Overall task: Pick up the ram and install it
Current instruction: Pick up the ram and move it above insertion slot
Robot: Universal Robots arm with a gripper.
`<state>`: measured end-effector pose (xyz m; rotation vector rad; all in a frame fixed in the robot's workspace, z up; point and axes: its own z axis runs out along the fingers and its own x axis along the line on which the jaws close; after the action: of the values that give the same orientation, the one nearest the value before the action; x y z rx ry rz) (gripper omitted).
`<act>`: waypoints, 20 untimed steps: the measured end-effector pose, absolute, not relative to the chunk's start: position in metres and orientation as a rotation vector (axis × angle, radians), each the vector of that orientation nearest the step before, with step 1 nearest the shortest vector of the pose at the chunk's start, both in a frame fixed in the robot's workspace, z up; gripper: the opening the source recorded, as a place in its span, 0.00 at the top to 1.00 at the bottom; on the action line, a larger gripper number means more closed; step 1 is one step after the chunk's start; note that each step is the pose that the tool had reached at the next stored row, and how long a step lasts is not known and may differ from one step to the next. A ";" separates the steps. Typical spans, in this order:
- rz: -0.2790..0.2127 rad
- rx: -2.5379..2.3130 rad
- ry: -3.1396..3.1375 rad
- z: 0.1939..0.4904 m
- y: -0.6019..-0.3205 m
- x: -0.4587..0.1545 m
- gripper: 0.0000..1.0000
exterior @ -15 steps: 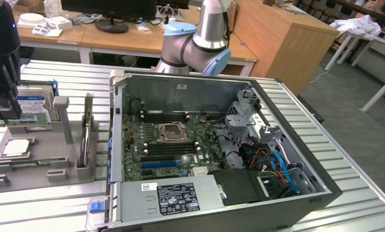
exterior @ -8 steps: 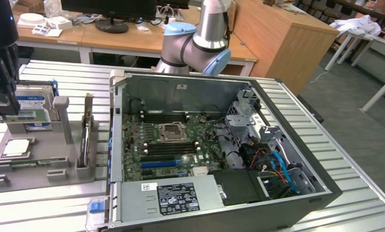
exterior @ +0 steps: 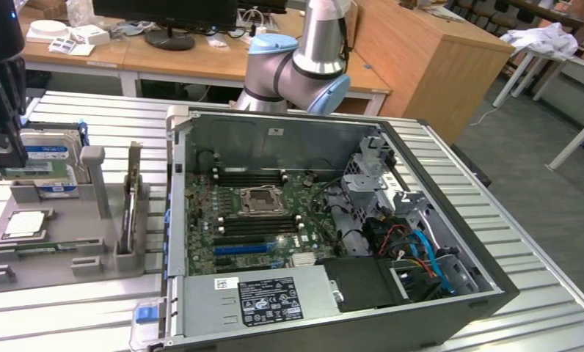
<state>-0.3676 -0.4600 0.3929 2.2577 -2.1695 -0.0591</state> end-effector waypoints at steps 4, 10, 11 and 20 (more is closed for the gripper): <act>-0.059 2.258 -2.169 0.395 -0.460 -0.368 0.88; -0.059 2.258 -2.170 0.401 -0.460 -0.368 0.88; -0.059 2.258 -2.170 0.401 -0.460 -0.368 0.88; -0.059 2.258 -2.169 0.402 -0.460 -0.364 0.88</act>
<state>-0.3643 -0.4599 0.4015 2.2577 -2.1693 -0.0592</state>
